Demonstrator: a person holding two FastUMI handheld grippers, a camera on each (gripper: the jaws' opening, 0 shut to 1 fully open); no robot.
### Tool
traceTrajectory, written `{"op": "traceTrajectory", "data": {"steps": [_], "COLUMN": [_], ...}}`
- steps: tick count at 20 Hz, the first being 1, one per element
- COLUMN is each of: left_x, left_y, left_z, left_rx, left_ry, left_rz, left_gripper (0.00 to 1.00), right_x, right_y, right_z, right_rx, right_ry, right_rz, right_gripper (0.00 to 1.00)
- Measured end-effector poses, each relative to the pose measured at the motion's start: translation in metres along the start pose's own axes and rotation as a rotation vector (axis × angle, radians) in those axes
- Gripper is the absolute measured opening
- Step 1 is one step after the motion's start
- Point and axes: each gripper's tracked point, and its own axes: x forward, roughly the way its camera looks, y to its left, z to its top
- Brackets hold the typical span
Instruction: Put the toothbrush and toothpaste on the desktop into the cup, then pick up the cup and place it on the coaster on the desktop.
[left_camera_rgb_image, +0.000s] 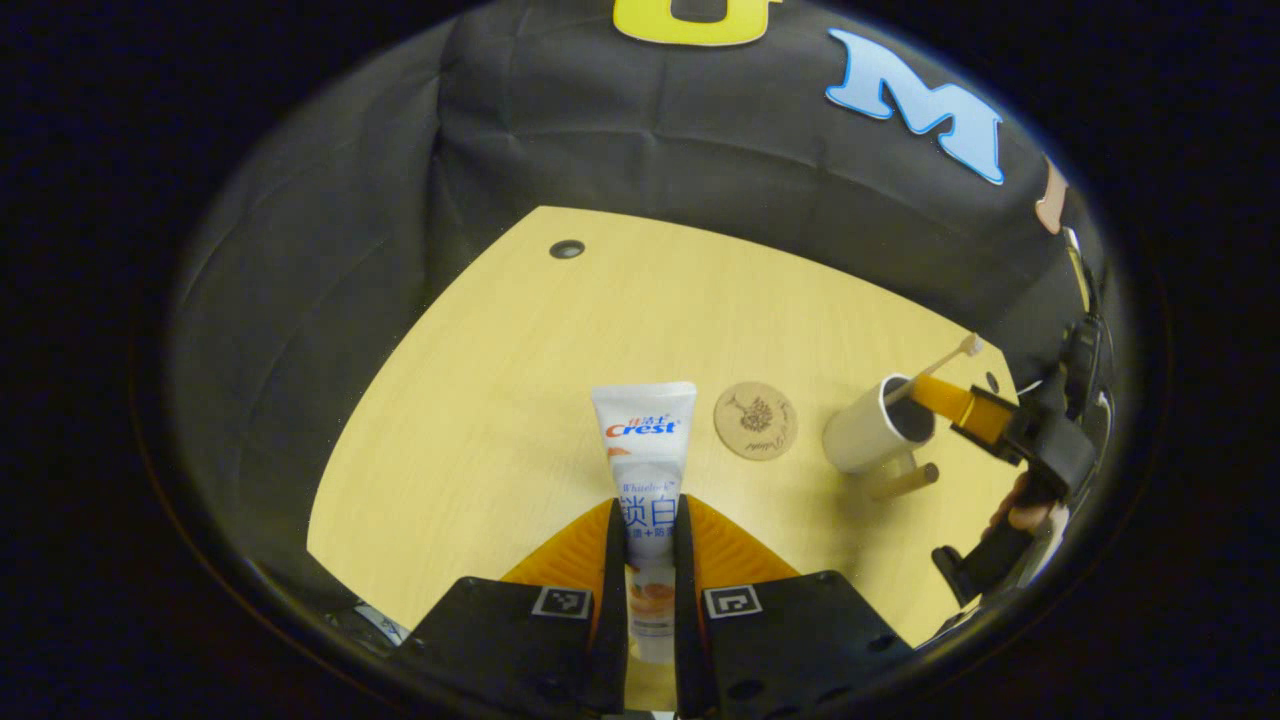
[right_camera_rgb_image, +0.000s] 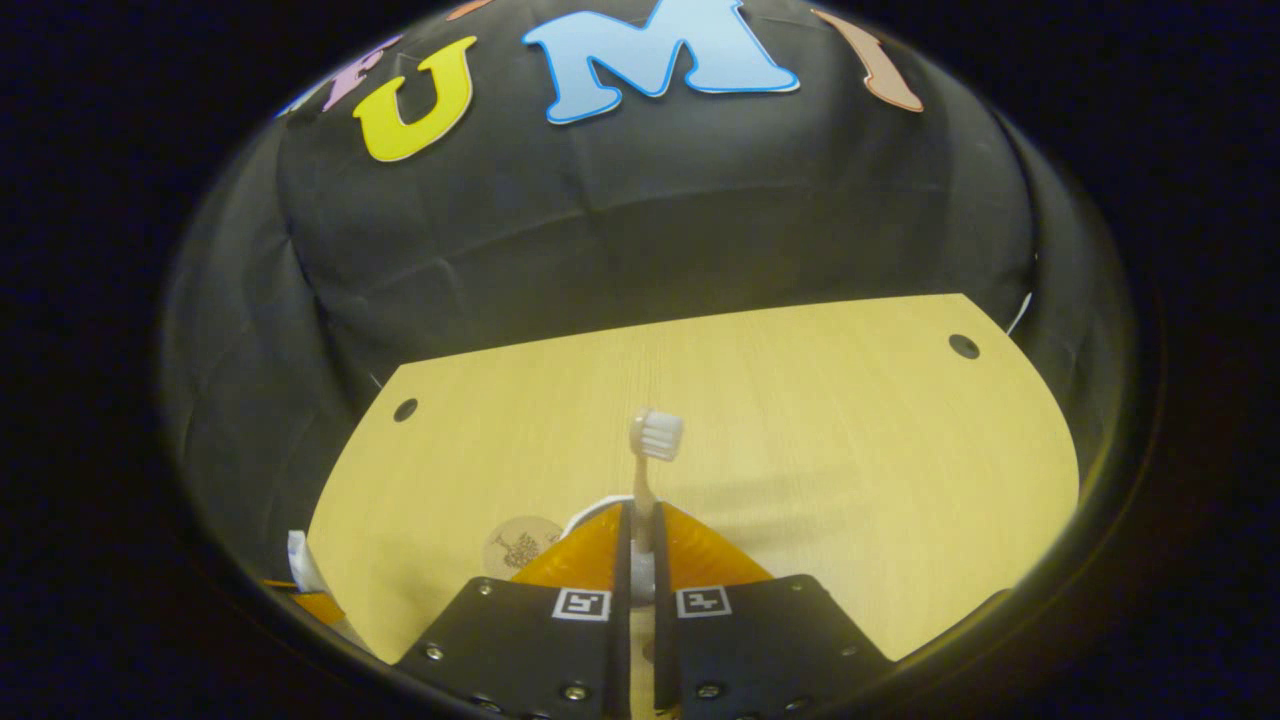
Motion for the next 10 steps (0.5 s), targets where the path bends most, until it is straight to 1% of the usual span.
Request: {"op": "traceTrajectory", "data": {"steps": [3, 6, 10], "left_x": [0.015, 0.013, 0.022], "left_y": [-0.018, -0.039, -0.082], "left_z": [0.026, 0.046, 0.067], "left_rx": [0.015, 0.032, 0.046], "left_ry": [-0.036, -0.060, -0.074], "left_rz": [-0.030, -0.068, -0.131], "left_gripper": [0.27, 0.27, 0.27], "right_x": [-0.015, -0.031, -0.062], "right_y": [-0.009, -0.019, -0.036], "right_z": [-0.004, -0.006, -0.013], "right_rx": [0.017, 0.039, 0.098], "right_ry": [-0.007, -0.017, -0.025], "right_rz": [-0.004, -0.004, -0.006], "right_gripper": [0.09, 0.10, 0.10]}}
